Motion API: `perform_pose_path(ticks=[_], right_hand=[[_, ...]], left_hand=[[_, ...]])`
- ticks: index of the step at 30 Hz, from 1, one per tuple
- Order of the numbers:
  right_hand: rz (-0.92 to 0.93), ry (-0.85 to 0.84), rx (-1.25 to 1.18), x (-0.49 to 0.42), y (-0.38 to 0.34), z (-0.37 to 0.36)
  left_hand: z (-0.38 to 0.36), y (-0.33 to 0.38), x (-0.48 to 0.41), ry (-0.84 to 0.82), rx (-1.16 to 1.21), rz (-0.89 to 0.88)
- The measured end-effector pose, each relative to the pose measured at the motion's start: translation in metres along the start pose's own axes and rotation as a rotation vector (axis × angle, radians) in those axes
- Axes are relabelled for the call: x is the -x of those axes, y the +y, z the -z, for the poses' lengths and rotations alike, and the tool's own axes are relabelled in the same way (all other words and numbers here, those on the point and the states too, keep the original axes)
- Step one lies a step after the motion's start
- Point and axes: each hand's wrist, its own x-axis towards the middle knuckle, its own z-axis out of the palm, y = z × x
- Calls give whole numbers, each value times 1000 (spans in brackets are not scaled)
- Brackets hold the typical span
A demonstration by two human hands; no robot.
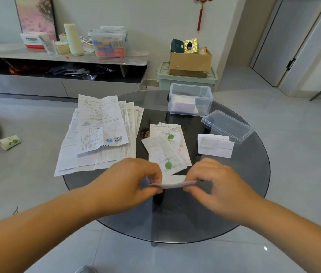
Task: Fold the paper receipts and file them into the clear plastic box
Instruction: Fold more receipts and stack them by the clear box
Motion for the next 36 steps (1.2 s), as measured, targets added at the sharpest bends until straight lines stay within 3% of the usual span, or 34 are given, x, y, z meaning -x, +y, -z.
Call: perform_pose_path(ticks=[2, 6, 14, 17, 25, 30, 36], right_hand=[[30, -88, 60, 5, 3, -6], [-17, -169, 98, 7, 4, -11], [-332, -67, 126, -12, 0, -13], [-413, -111, 134, -18, -1, -14], [-460, -167, 184, -22, -7, -15], [-507, -137, 245, -23, -13, -18], [-556, -185, 230, -22, -15, -11]], left_hand=[[-7, -2, 2, -53, -117, -30], [-12, 2, 2, -31, -115, -24], [-27, 0, -17, -30, -151, 169], [-30, 0, -23, -71, -102, 245], [-28, -2, -30, -85, -70, 301], [-30, -2, -32, -21, -120, 337], [-27, -6, -31, -59, -200, 351]])
